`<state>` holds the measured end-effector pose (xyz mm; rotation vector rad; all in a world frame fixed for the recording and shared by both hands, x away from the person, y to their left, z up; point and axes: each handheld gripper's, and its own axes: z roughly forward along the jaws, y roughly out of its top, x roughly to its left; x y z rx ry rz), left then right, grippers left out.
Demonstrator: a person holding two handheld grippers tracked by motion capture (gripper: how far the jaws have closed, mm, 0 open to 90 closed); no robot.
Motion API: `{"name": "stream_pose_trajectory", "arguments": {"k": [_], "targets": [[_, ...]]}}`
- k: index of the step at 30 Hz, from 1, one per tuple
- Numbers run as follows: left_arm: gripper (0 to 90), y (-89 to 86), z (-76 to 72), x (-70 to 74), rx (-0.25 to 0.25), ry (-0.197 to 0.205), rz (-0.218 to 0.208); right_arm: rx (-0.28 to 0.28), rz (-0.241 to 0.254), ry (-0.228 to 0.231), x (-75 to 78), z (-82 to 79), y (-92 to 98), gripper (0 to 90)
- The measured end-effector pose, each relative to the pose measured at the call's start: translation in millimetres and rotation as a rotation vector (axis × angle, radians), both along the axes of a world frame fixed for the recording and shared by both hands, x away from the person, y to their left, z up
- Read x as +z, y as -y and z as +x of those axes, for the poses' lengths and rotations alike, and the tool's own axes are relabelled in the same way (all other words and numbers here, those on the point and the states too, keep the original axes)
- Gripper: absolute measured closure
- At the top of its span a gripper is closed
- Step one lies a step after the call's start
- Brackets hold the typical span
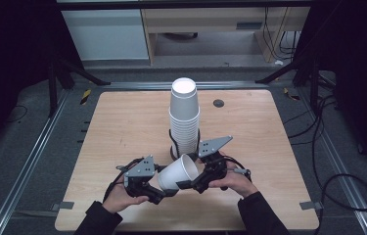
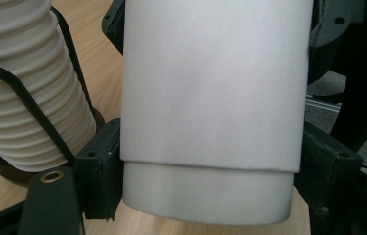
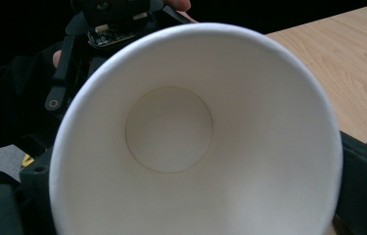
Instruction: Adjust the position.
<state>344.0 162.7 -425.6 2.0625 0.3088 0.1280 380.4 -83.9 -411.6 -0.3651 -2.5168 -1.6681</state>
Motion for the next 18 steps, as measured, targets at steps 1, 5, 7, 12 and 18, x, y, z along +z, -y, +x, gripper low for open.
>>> {"name": "stream_pose_trajectory", "arguments": {"k": [1,5,7,12,18], "targets": [[23.1,-0.1,0.2,0.0,-0.002,-0.003,-0.001,0.001,0.0,-0.002,-0.1,0.0,0.2,5.4],[23.0,0.0,0.4,-0.8,-0.005,-0.007,0.0,0.005,-0.002,-0.019,-0.3,0.8,1.1,6.5],[22.9,-0.1,0.9,-1.3,-0.009,-0.006,-0.001,0.006,-0.003,-0.019,0.2,0.5,1.9,7.3],[22.5,-0.2,0.9,-1.5,-0.011,-0.005,-0.008,0.006,-0.002,-0.02,1.4,0.1,2.8,8.2],[22.9,-0.1,0.9,-2.1,-0.019,-0.004,0.001,0.007,-0.012,-0.025,1.2,-0.3,2.1,7.5]]}}
